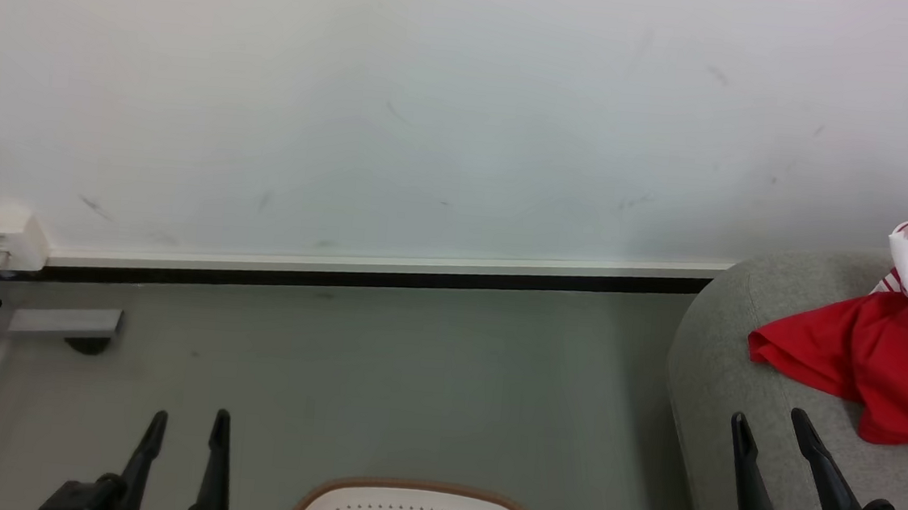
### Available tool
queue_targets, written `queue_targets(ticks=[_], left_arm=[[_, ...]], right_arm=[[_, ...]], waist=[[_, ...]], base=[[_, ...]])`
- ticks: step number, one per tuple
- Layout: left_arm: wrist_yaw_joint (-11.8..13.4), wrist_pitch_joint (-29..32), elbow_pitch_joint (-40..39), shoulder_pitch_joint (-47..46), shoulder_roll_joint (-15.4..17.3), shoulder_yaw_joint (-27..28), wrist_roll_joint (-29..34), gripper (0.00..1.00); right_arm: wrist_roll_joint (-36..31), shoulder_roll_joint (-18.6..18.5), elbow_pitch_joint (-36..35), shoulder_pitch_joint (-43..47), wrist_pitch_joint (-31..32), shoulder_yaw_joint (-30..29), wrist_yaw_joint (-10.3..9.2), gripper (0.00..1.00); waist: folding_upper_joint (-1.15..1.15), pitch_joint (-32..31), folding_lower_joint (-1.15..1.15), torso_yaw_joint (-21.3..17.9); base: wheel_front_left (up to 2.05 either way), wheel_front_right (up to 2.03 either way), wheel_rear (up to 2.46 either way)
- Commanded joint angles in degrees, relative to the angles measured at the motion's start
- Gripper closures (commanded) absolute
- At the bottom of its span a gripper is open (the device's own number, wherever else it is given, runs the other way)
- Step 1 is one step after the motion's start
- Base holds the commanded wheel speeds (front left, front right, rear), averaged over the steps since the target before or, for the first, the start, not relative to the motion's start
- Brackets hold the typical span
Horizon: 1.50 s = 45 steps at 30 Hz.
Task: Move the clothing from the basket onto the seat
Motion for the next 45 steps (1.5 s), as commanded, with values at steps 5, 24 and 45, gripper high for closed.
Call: queue_targets(ticks=[5, 24, 45], left_arm=[[-0.48, -0.03, 0.45, -1.3, 0.12, -0.42, 0.39, 0.0], [-1.35, 0.57, 16.27, -14.95, 3.92, -10.31, 1.98, 0.0], [-1.3, 9.6, 49.57, -35.61, 12.68, -33.84, -4.54, 0.0]], right_arm=[[-0.34, 0.12, -0.5, -1.31, -0.16, 0.01, -0.12, 0.0], [-0.47, 2.63, -4.34, -11.04, -0.09, -0.3, -0.13, 0.0], [0.25, 5.81, -10.13, -21.26, -0.09, -0.55, -0.13, 0.0]], waist=[[0.0, 1.48, 0.0, -1.41], [0.0, 17.05, 0.0, -9.48], [0.0, 37.87, 0.0, -19.03]], base=[[0.0, 0.0, 0.0], [0.0, 0.0, 0.0], [0.0, 0.0, 0.0]])
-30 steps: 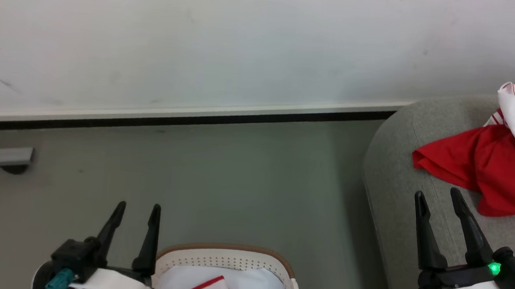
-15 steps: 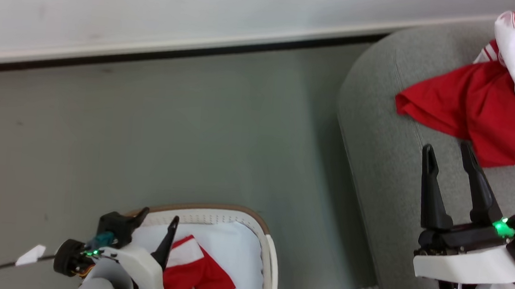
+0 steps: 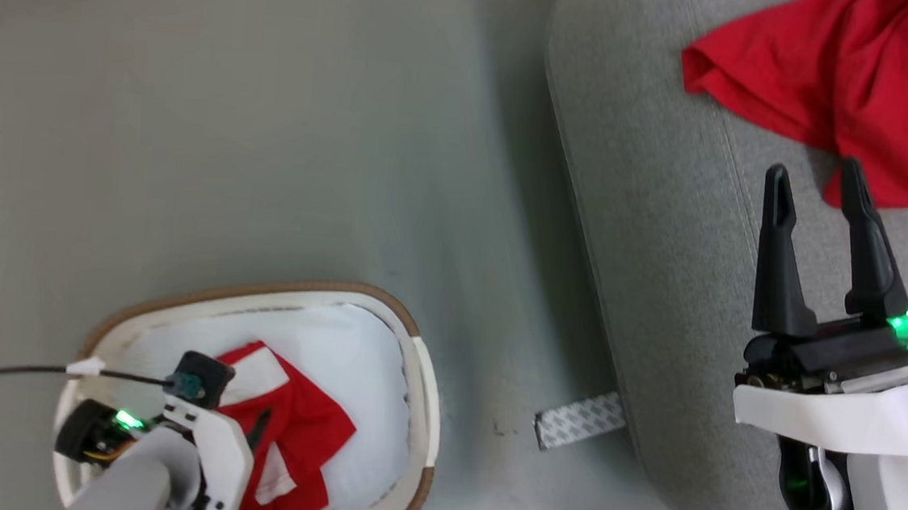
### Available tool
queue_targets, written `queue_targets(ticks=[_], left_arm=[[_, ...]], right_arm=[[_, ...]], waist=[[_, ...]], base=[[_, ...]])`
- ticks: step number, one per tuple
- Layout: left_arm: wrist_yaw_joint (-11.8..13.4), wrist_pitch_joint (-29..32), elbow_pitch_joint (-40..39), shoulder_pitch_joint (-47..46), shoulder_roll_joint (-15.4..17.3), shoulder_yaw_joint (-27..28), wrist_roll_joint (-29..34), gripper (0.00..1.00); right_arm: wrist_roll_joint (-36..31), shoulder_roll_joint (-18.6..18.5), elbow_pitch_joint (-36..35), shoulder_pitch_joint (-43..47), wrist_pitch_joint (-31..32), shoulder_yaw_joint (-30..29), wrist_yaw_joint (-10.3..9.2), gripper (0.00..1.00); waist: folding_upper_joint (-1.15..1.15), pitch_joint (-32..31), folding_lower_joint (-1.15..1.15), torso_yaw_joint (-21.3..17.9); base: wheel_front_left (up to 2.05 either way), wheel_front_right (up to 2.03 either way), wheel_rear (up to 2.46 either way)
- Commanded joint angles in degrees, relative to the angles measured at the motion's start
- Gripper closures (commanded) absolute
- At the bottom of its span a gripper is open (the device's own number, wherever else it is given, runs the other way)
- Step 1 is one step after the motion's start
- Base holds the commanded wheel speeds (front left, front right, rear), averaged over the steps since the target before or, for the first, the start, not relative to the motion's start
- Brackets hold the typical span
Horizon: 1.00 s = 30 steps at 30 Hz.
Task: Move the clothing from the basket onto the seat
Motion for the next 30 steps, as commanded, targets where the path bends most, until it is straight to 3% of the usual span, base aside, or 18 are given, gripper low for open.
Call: queue_targets(ticks=[1, 6, 13, 19, 20, 22, 24, 30], left_arm=[[0.12, 0.66, 1.2, -1.36, 1.32, -1.33, -0.11, 0.0], [0.12, 3.34, 4.57, -4.11, 2.88, -7.17, 1.11, 0.0], [0.12, 5.46, 8.56, -7.94, 5.84, -10.63, 2.04, 0.0], [0.31, 10.07, 10.9, -9.75, 4.98, -12.17, 2.29, 0.0], [0.32, 10.2, 11.02, -9.93, 4.65, -12.3, 2.29, 0.09], [0.23, 9.66, 11.07, -10.11, 4.09, -12.38, 1.88, 0.59], [0.17, 8.93, 11.09, -10.13, 3.44, -12.46, 1.5, 1.0], [0.77, 4.93, 10.88, -9.13, 1.35, -12.02, 0.32, 1.0]], right_arm=[[0.32, 0.36, -0.94, -1.59, 0.01, 0.17, -0.13, 0.0], [1.19, 0.4, -2.71, -3.44, 0.01, 0.19, -0.13, 0.0], [3.74, 0.42, -4.5, -4.54, 0.02, 1.02, -0.13, 0.0], [4.12, 0.41, -5.12, -4.4, 0.01, 0.38, -0.13, 0.0], [4.16, 0.41, -5.1, -4.47, 0.01, 0.36, -0.13, 0.0], [4.27, 0.41, -4.86, -4.81, 0.01, 0.5, -0.13, 0.0], [4.24, 0.41, -4.53, -5.45, 0.01, 0.85, -0.13, 0.0], [3.04, 0.36, -4.12, -5.41, 0.02, 0.45, -0.13, 0.0]], waist=[[0.0, 4.03, -0.01, -2.72], [0.0, 7.86, -0.01, -4.95], [0.0, 12.77, -0.01, -8.02], [0.0, 14.77, -0.01, -7.63], [0.0, 14.85, -0.01, -7.57], [0.0, 14.86, -0.01, -7.51], [0.0, 14.57, -0.01, -7.48], [0.0, 10.94, -0.01, -5.34]], base=[[0.0, 0.0, 0.0], [0.0, 0.0, 0.0], [0.0, 0.0, 0.0], [0.0, 0.0, 0.0], [0.0, 0.0, 0.0], [0.0, 0.0, 0.0], [0.0, 0.0, 0.0], [0.0, 0.0, 0.0]])
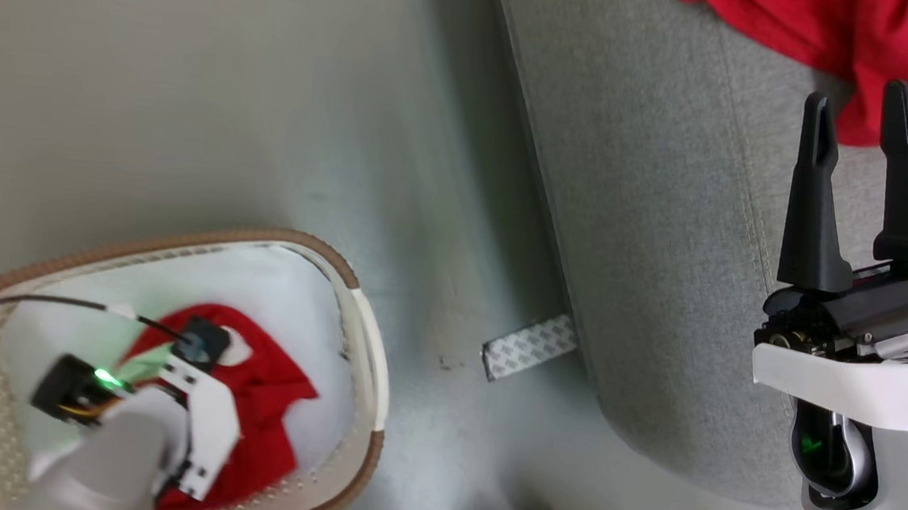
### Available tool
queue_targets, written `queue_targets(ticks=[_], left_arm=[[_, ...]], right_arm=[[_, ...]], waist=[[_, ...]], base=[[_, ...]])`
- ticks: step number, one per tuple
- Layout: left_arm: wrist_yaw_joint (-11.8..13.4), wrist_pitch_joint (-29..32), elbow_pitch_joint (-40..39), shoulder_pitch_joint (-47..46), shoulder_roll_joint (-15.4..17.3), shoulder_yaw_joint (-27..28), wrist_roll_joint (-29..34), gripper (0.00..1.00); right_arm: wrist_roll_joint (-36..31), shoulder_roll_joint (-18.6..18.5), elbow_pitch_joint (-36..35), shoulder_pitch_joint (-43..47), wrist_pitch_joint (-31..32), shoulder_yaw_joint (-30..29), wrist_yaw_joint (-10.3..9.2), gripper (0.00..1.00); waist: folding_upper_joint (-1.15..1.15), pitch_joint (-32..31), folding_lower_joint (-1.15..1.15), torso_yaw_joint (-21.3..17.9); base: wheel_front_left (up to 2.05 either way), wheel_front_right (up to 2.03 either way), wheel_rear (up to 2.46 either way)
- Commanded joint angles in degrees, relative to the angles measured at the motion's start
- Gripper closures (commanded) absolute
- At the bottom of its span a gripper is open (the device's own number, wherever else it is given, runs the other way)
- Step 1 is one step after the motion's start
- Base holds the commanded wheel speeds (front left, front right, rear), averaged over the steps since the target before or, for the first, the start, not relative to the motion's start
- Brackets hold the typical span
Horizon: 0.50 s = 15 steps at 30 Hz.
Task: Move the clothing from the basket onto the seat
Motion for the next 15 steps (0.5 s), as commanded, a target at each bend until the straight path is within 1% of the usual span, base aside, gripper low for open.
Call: queue_targets(ticks=[1, 6, 7, 9, 15], left_arm=[[0.2, -1.23, 0.23, 1.52, -0.8, 0.26, -0.74, 1.0], [-0.04, -5.97, -0.28, 3.99, -5.12, 1.03, -3.2, 1.0], [-0.04, -5.97, -0.28, 3.99, -5.12, 1.03, -3.2, 1.0], [-0.21, -8.57, -0.7, 5.19, -6.59, 1.51, -4.19, 1.0], [-0.52, -13.83, -2.82, 8.81, -10.45, 2.35, -7.91, 1.0]], right_arm=[[-0.73, 0.1, 0.57, -0.08, 0.0, -0.26, -0.13, 0.0], [-3.57, 0.03, 1.93, 1.57, 0.0, -1.08, -0.13, 0.0], [-3.57, 0.03, 1.93, 1.57, 0.0, -1.08, -0.13, 0.0], [-4.68, -0.18, 2.62, 2.25, 0.0, -0.99, -0.13, 0.0], [-6.18, -3.34, 4.59, 4.3, 0.01, -0.69, -0.13, 0.0]], waist=[[0.0, -3.18, -0.01, 1.79], [0.0, -11.28, -0.01, 5.36], [0.0, -11.28, -0.01, 5.36], [0.0, -14.96, -0.01, 6.96], [0.0, -25.58, -0.01, 11.61]], base=[[0.0, 0.0, 0.0], [0.0, 0.0, 0.0], [0.0, 0.0, 0.0], [0.0, 0.0, 0.0], [0.0, 0.0, 0.0]])
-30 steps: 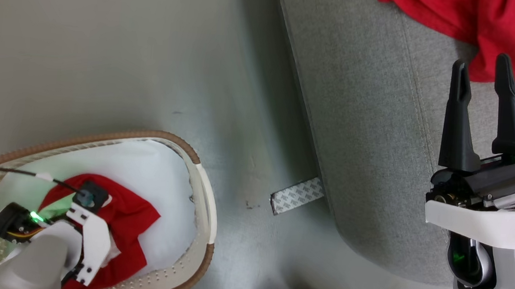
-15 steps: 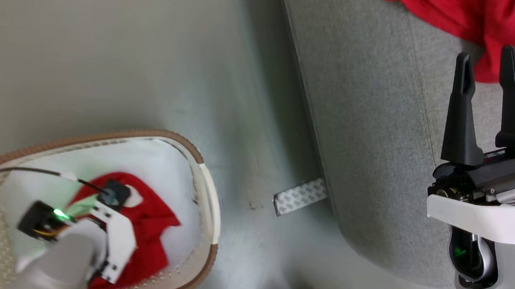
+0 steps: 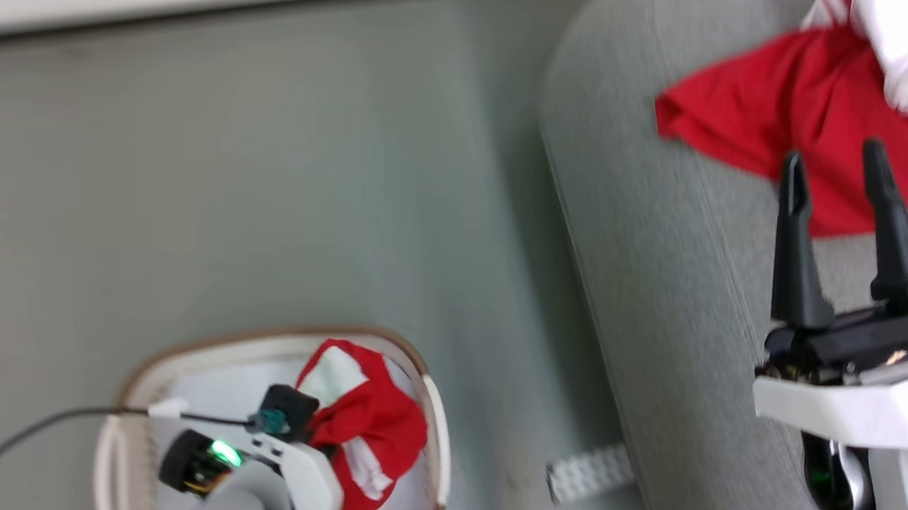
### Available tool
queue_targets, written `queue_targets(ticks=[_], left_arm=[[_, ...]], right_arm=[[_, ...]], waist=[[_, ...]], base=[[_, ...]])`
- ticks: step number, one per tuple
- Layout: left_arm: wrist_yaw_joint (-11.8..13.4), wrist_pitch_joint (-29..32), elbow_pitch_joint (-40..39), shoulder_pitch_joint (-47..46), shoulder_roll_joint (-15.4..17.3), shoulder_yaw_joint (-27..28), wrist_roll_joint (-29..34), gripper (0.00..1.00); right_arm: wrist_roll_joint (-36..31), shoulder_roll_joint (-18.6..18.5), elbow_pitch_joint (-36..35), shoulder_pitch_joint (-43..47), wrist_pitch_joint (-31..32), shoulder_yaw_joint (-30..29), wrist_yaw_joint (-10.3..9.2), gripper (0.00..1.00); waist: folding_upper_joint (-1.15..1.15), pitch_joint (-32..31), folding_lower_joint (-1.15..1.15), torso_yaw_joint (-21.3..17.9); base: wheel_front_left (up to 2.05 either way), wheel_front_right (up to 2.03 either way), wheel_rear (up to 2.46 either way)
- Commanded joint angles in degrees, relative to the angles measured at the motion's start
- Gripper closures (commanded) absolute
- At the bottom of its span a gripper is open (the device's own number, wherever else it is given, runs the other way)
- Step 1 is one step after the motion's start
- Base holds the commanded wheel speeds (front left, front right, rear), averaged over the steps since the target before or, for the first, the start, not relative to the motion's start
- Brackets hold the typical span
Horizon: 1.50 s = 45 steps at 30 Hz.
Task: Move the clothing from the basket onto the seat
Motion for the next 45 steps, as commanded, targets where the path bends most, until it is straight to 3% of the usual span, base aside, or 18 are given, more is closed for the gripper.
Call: queue_targets(ticks=[1, 8, 17, 29, 45], left_arm=[[-0.08, -0.54, -0.83, 1.53, -0.6, 0.05, -0.72, 1.0], [-0.07, -1.33, -11.94, 6.17, -2.31, -0.02, -8.51, 1.0], [-0.06, -1.29, -27.1, 10.45, 1.86, 2.1, -13.66, 1.0], [0.07, -0.89, -37.59, 6.34, 3.11, 5.94, -14.24, 1.0], [2.61, 3.09, -48.52, 2.69, 3.77, 6.06, -14.42, 1.0]], right_arm=[[-0.39, -0.85, 0.47, 1.63, 0.02, -0.01, -0.13, 0.0], [1.53, -2.38, 2.58, 6.16, 0.02, 0.53, -0.13, 0.0], [4.95, -3.48, 4.94, 12.57, 0.02, 2.8, -0.13, 0.0], [5.77, -2.47, 6.45, 16.26, 0.03, 5.8, -0.13, 0.0], [6.1, -3.3, 6.87, 16.31, 0.03, 9.33, -0.13, 0.0]], waist=[[0.0, -8.48, 0.0, 5.42], [0.0, -18.25, 0.0, 9.52], [0.0, -25.91, 0.0, 12.25], [0.0, -29.3, 0.0, 14.1], [0.0, -29.75, 0.0, 15.08]], base=[[0.0, 0.0, 0.0], [0.0, 0.0, 0.0], [0.0, 0.0, 0.0], [0.0, 0.0, 0.0], [0.0, 0.0, 0.0]])
